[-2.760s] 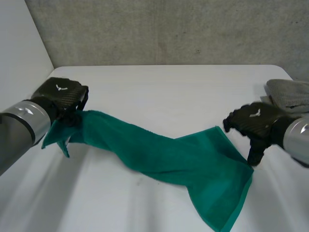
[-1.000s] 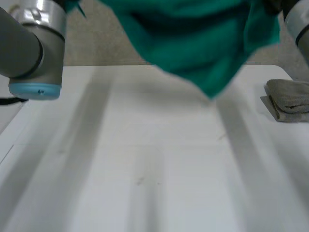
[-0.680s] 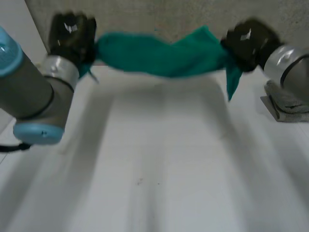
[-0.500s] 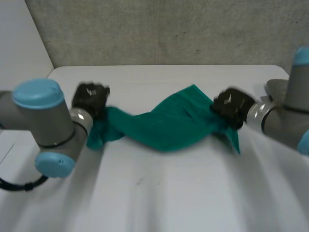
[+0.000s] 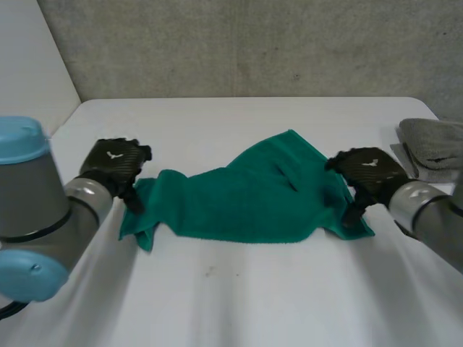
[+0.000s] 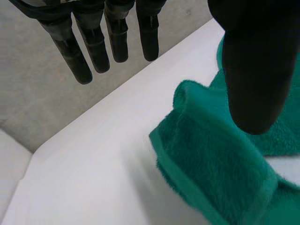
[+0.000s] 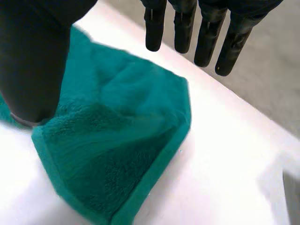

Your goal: Fold the laundry.

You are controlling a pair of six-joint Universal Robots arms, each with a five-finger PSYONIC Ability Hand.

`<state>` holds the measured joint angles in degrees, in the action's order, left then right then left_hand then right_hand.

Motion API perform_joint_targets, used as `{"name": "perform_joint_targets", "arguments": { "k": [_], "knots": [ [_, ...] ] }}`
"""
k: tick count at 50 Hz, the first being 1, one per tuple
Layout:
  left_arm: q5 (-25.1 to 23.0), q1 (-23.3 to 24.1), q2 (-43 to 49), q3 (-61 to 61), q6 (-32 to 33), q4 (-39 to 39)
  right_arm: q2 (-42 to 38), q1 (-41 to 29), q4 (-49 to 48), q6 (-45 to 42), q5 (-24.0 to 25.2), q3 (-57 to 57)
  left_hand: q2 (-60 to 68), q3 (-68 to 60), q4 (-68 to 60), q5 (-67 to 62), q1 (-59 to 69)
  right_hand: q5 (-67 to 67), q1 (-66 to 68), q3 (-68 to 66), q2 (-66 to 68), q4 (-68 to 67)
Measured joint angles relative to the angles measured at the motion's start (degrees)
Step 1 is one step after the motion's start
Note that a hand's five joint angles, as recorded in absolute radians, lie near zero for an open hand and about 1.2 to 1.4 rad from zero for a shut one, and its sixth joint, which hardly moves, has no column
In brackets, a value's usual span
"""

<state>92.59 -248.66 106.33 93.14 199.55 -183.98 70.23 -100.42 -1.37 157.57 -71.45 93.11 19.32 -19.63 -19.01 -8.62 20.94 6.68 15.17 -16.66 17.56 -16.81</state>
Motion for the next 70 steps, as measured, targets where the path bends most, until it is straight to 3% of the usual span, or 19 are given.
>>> {"name": "perform_joint_targets", "arguments": {
  "k": [4, 9, 17, 29, 36, 46, 51, 62, 64, 65, 66, 70],
  "knots": [
    [-0.16, -1.97, -4.56, 5.44, -0.23, -0.3, 3.12, 4.31, -0.85, 10.87, 0.41, 4.79, 0.0, 0.0, 0.0, 0.01, 0.0, -0.4, -0.11, 1.11, -0.66, 0.16],
    [-0.05, -3.38, -7.36, 10.48, -0.37, -1.7, 4.19, 8.06, -0.8, 17.71, 1.18, 8.76, 0.0, 0.0, -0.03, -0.08, 0.0, -0.4, -0.11, 1.11, -0.66, 0.16],
    [-0.11, -4.88, -7.92, 15.41, -1.35, -4.56, 2.77, 10.82, -0.54, 20.12, 3.67, 11.9, 0.8, -0.16, -1.19, -2.02, 0.18, -0.41, -0.11, 1.11, -0.66, 0.16],
    [-1.94, -5.8, -0.96, 13.46, -5.21, -7.13, -2.78, 9.97, -0.97, 20.72, 4.64, 9.6, 0.87, -0.21, -1.21, -2.05, 0.18, -0.41, -0.11, 1.11, -0.66, 0.16],
    [-4.81, -6.13, 2.67, 11.39, -5.38, -8.21, -5.98, 7.92, -1.17, 22.14, 3.81, 6.97, 12.95, -12.61, -13.44, -13.78, 12.57, -0.41, -0.11, 1.11, -0.66, 0.16],
    [-5.53, -6.02, 3.56, 9.64, -5.34, -8.29, -9.25, 3.72, -2.08, 23.19, 0.57, 3.24, 42.59, -42.11, -42.56, -42.47, 40.32, -0.41, -0.11, 1.11, -0.66, 0.16],
    [-5.47, -5.86, 3.28, 9.35, -5.34, -8.24, -10.92, 1.66, -2.19, 23.43, -1.09, 1.0, 48.93, -48.08, -49.44, -47.99, 43.86, -0.4, -0.11, 1.11, -0.66, 0.16],
    [-5.4, -5.78, -0.28, 8.08, -5.2, -7.11, -15.49, -2.39, -2.61, 23.5, -5.48, -5.36, 49.1, -48.18, -49.63, -47.99, 43.86, 3.1, 1.77, -2.77, 1.63, -2.47],
    [-5.44, -5.78, -1.49, 7.66, -5.17, -6.43, -16.38, -2.89, -3.58, 23.49, -6.19, -6.66, 49.15, -48.21, -49.64, -47.99, 43.86, 22.94, 21.38, -24.3, 23.51, -23.94],
    [-5.46, -5.78, -1.74, 7.56, -5.16, -6.27, -16.48, -2.94, -3.78, 23.49, -6.27, -6.81, 49.15, -48.27, -49.64, -48.0, 43.86, 25.01, 23.64, -27.74, 27.09, -26.16],
    [-5.6, -5.78, -2.56, 7.18, -5.14, -5.66, -16.77, -3.08, -4.7, 23.47, -6.53, -7.42, 49.16, -48.36, -49.64, -48.0, 43.86, 38.88, 34.99, -40.57, 41.09, -40.35],
    [-6.39, -5.85, -4.66, 5.52, -5.08, -3.51, -16.36, -3.03, -6.92, 23.14, -6.75, -8.78, 49.24, -48.37, -49.64, -47.99, 43.86, 49.45, 40.61, -50.92, 49.87, -50.87]
  ]
}}
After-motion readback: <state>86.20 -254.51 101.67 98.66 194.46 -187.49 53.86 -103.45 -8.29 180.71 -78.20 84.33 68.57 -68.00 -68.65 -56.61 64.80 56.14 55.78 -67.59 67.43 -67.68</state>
